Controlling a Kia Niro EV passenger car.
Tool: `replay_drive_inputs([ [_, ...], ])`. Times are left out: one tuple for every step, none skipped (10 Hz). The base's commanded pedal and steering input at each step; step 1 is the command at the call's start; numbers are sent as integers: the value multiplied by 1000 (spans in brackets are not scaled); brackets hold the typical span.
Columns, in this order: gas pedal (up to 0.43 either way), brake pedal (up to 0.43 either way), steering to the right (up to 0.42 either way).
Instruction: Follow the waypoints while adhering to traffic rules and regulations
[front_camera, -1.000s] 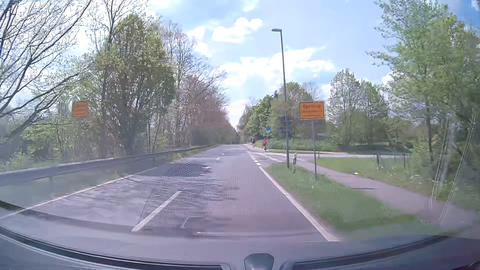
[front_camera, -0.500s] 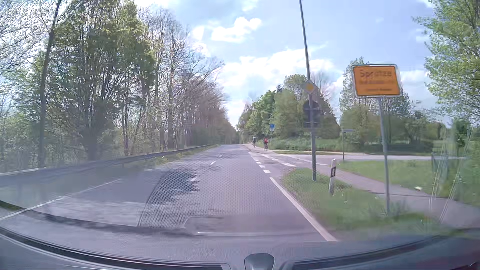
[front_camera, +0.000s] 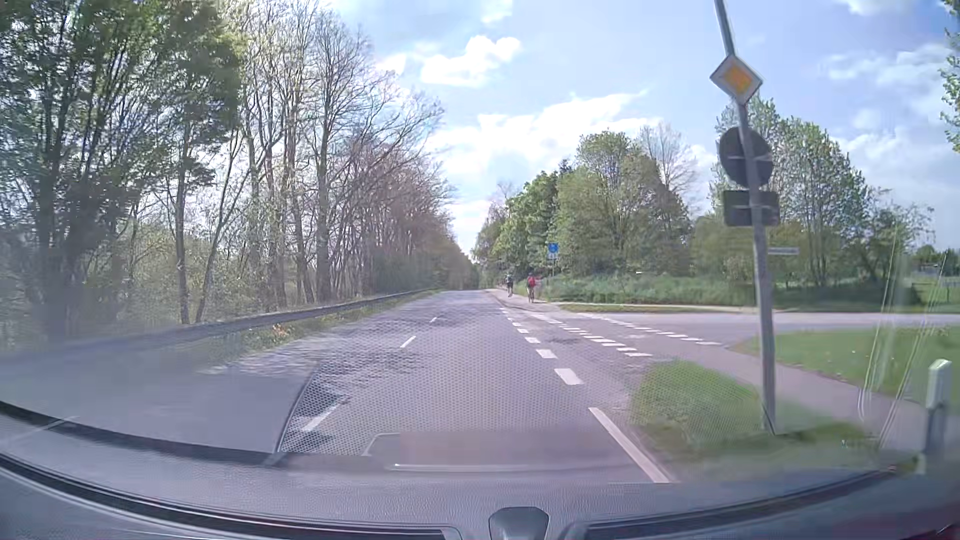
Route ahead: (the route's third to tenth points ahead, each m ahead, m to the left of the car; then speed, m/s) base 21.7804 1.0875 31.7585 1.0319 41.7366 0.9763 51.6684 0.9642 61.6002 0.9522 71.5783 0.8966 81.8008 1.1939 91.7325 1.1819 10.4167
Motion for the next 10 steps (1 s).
replay_drive_inputs([
  [0,0,-5],
  [0,0,-5],
  [0,0,-5],
  [87,0,-5],
  [110,0,-5],
  [118,0,-5],
  [130,0,-4],
  [130,0,-2],
  [130,0,-2],
  [130,0,-3],
])
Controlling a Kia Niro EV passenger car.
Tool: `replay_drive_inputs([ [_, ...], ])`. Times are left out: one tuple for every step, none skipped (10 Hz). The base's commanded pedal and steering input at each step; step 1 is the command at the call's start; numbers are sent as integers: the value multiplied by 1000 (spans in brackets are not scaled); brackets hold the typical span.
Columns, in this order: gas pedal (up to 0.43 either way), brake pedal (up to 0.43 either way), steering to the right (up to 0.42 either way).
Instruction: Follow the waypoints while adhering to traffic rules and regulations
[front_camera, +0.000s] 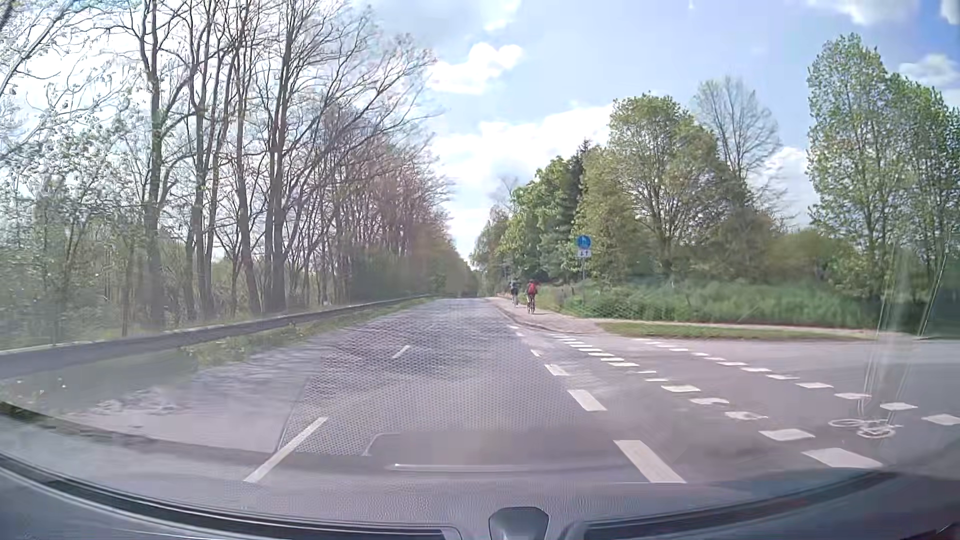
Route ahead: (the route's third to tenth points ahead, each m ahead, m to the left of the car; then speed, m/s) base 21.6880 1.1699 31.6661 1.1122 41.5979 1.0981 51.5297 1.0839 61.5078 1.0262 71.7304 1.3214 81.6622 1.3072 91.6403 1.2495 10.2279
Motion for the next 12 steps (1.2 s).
replay_drive_inputs([
  [130,0,-4],
  [130,0,-5],
  [130,0,-5],
  [130,0,-5],
  [130,0,-5],
  [130,0,-5],
  [130,0,-6],
  [130,0,-7],
  [130,0,-7],
  [130,0,-7],
  [130,0,-6],
  [130,0,-6],
])
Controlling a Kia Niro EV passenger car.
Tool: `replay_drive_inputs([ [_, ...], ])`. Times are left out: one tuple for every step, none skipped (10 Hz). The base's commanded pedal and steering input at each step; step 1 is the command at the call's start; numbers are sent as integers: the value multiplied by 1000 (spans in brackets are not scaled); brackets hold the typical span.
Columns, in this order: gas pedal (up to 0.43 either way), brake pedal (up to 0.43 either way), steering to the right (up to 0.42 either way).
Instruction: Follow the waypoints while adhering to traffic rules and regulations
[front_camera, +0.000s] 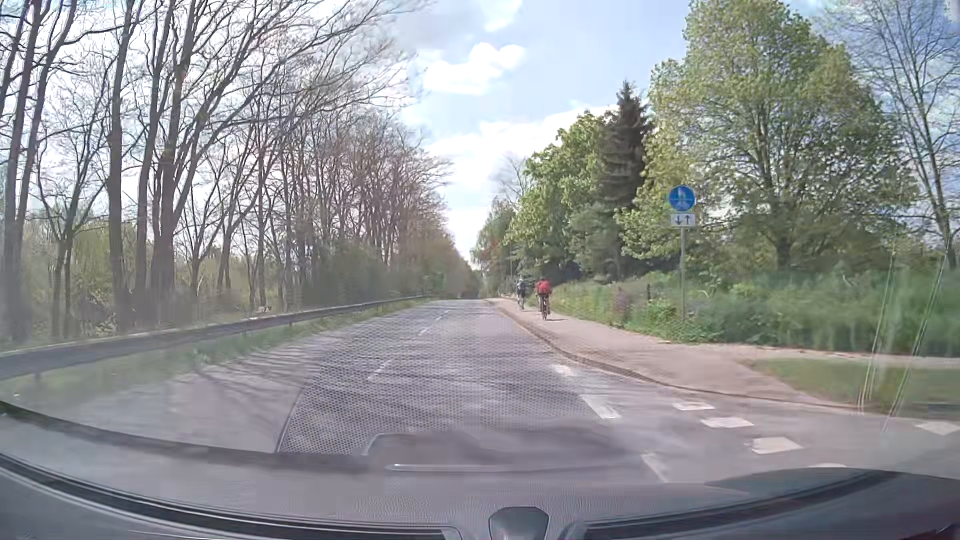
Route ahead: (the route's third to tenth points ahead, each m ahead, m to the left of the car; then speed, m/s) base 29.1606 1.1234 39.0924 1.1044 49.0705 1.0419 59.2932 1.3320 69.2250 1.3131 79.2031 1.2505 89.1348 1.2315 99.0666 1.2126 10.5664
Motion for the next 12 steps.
replay_drive_inputs([
  [130,0,-6],
  [130,0,-6],
  [130,0,-6],
  [130,0,-6],
  [130,0,-6],
  [130,0,-6],
  [130,0,-6],
  [130,0,-6],
  [130,0,-6],
  [130,0,-6],
  [130,0,-7],
  [130,0,-7],
])
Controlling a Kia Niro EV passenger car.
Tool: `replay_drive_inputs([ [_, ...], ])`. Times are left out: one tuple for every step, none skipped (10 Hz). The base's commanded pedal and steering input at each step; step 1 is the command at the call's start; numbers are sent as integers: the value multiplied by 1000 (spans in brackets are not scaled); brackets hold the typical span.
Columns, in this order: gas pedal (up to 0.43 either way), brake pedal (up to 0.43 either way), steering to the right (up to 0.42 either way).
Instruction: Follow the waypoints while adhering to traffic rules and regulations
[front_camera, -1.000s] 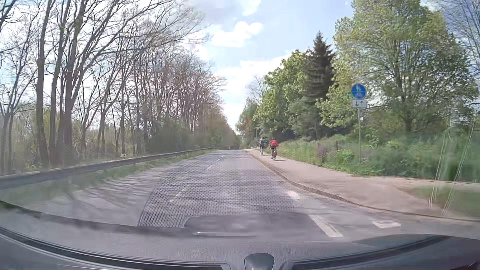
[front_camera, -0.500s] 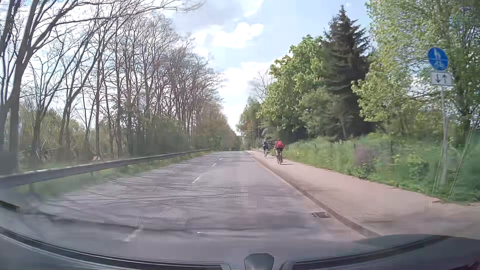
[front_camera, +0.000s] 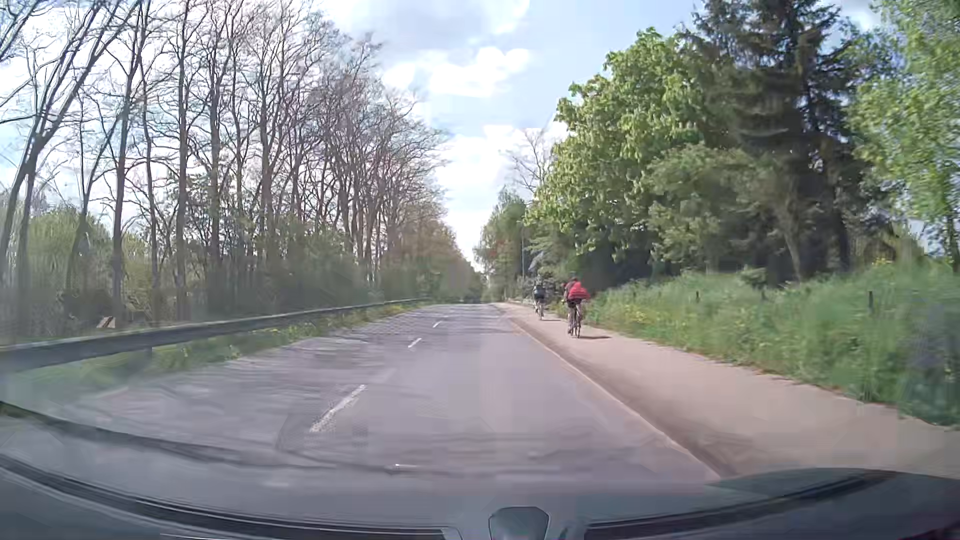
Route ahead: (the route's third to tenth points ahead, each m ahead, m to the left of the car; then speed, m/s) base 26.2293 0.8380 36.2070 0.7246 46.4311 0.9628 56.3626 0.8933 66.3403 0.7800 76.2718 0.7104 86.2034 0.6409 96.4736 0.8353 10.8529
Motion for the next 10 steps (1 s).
replay_drive_inputs([
  [130,0,-7],
  [130,0,-8],
  [130,0,-9],
  [130,0,-9],
  [130,0,-9],
  [130,0,-9],
  [130,0,-9],
  [130,0,-9],
  [130,0,-9],
  [130,0,-9],
])
